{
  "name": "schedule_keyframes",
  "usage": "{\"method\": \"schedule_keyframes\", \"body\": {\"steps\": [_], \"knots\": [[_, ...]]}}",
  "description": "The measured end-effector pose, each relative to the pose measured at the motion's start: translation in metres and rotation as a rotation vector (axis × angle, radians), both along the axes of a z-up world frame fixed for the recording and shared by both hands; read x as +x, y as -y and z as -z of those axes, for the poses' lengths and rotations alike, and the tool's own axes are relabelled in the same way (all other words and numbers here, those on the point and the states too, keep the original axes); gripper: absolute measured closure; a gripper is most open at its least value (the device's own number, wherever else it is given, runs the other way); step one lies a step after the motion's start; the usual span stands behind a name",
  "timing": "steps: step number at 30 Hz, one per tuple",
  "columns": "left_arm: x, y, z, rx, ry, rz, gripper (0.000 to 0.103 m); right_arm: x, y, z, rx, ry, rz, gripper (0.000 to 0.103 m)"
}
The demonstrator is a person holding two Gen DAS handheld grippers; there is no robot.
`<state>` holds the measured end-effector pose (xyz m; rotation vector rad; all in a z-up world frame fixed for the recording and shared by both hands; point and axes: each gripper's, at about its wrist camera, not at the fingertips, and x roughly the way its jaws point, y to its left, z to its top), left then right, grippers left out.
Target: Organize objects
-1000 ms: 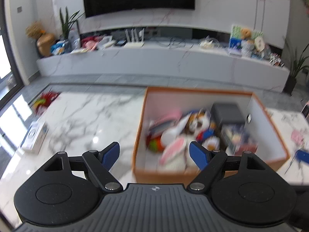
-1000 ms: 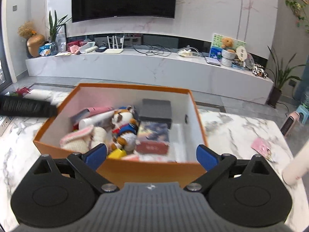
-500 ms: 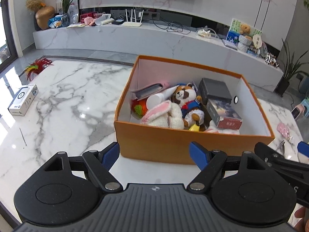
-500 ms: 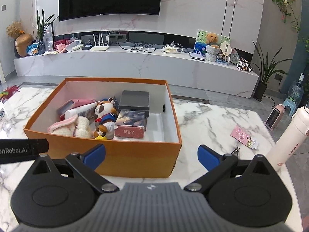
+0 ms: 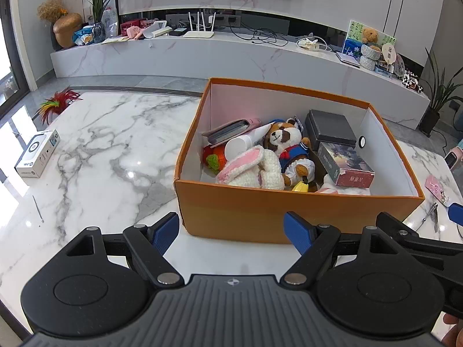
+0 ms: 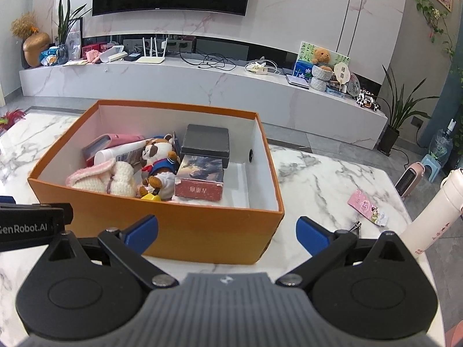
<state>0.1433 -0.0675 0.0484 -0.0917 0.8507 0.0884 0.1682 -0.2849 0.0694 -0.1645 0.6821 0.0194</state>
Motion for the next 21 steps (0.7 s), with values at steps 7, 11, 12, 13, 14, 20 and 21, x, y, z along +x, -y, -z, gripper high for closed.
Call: {"method": "schedule_keyframes", "body": {"steps": [7,11,12,13,14,20,21], "knots": [[-0.0017,0.0007,-0.0027,0.062,0.045,-0.015,0.005,-0.0006,-0.0023,0.0015,-0.029,-0.005,-0.004,0.002],[-0.0029,0.0003,-0.0052,0.086,0.076,-0.011,0.004,-0.0007,-0.0021,0.0015,-0.038,-0.007,-0.002,0.002],[-0.0031,0.0000,-0.0058,0.083,0.078,-0.006,0.004,-0.0006,-0.0022,0.0016,-0.040,-0.007,-0.002,0.002],[-0.0032,-0.0005,-0.0060,0.078,0.079,-0.005,0.004,-0.0007,-0.0022,0.0017,-0.043,-0.007,-0.002,0.002],[-0.0034,-0.0011,-0.0061,0.074,0.080,-0.007,0.004,-0.0006,-0.0024,0.0017,-0.045,-0.008,-0.001,0.002],[-0.0034,-0.0004,-0.0046,0.070,0.074,0.010,0.004,-0.0009,-0.0037,0.0028,-0.056,-0.011,-0.005,0.002],[-0.0038,0.0000,-0.0047,0.069,0.076,0.012,0.004,-0.0009,-0.0039,0.0028,-0.057,-0.011,-0.006,0.002]]}}
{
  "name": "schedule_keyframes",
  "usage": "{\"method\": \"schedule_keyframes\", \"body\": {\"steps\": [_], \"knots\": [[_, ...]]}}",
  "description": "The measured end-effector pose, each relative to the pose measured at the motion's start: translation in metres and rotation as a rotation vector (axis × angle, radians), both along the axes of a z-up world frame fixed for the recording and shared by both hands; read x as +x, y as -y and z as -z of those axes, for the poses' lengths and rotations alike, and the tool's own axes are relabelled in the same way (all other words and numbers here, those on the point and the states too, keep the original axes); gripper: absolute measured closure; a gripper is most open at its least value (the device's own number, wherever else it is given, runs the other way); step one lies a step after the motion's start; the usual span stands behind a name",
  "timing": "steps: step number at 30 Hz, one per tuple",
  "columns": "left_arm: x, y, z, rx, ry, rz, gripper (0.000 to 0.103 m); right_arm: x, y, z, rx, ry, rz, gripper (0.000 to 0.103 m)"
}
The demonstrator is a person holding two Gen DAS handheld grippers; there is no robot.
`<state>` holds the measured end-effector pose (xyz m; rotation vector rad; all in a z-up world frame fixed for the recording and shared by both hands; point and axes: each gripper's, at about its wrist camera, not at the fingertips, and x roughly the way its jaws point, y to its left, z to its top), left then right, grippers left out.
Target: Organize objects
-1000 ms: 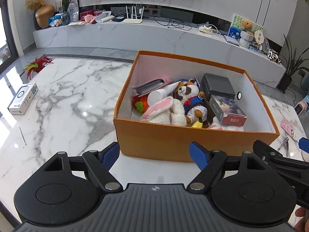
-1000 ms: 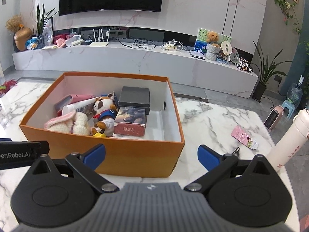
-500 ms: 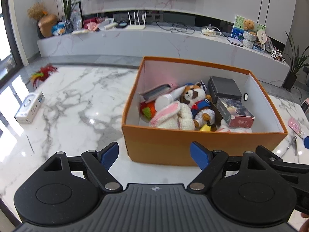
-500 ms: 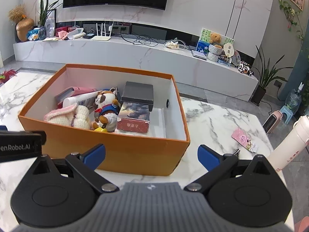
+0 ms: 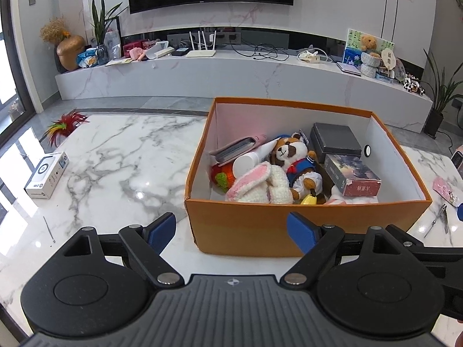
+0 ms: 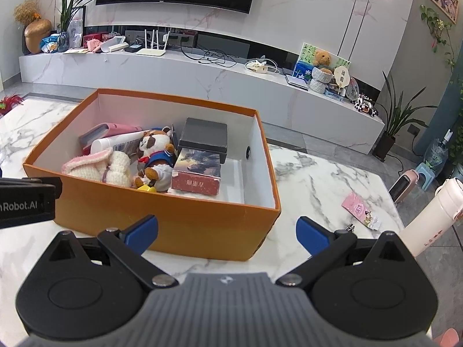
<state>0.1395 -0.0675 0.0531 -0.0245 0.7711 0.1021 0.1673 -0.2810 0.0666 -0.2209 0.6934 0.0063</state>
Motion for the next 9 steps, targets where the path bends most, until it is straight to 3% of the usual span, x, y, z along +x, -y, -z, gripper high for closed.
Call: {"method": "schedule_keyframes", "body": {"steps": [9], "knots": [[-0.0022,0.0007,-0.0024,0.012,0.024,0.010,0.004,0.0007,-0.0007,0.0019,-0.009,-0.005,0.000,0.002]]}}
